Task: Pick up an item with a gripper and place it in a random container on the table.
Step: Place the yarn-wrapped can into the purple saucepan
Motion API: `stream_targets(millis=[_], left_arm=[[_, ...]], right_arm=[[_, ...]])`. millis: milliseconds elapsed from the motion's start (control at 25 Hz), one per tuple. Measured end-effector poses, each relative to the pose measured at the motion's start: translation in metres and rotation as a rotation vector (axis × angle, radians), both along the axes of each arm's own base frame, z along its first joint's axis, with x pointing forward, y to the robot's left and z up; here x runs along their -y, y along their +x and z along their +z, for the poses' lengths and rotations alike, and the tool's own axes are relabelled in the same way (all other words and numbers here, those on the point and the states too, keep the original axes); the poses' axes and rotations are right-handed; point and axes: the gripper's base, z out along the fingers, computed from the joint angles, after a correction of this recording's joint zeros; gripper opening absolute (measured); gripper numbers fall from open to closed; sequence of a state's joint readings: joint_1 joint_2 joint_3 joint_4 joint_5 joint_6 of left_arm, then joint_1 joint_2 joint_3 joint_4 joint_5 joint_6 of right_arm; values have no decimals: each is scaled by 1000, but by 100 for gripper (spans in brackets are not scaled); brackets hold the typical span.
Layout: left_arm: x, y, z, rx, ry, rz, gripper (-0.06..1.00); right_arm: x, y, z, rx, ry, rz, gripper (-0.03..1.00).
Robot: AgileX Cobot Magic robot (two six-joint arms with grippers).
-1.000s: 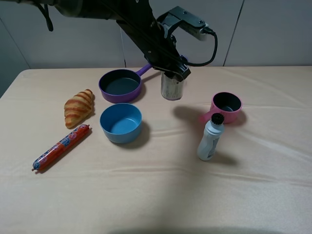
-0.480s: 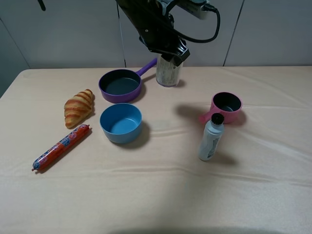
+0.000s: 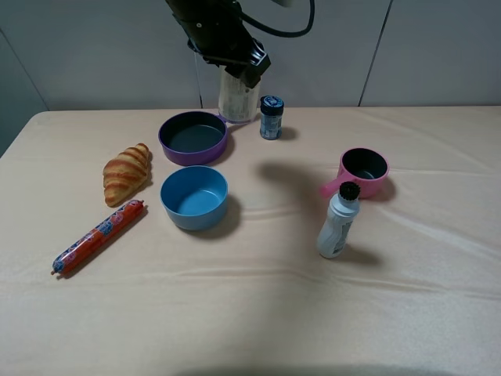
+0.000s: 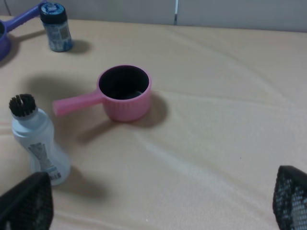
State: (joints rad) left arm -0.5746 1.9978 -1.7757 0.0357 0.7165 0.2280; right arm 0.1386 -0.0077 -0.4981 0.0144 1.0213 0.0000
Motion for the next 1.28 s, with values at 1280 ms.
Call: stream_targets(millis=[1280], left_arm=[[-53, 52, -30, 66, 46, 102, 61]], right_arm=[[0, 0, 0, 0, 1, 0, 69]])
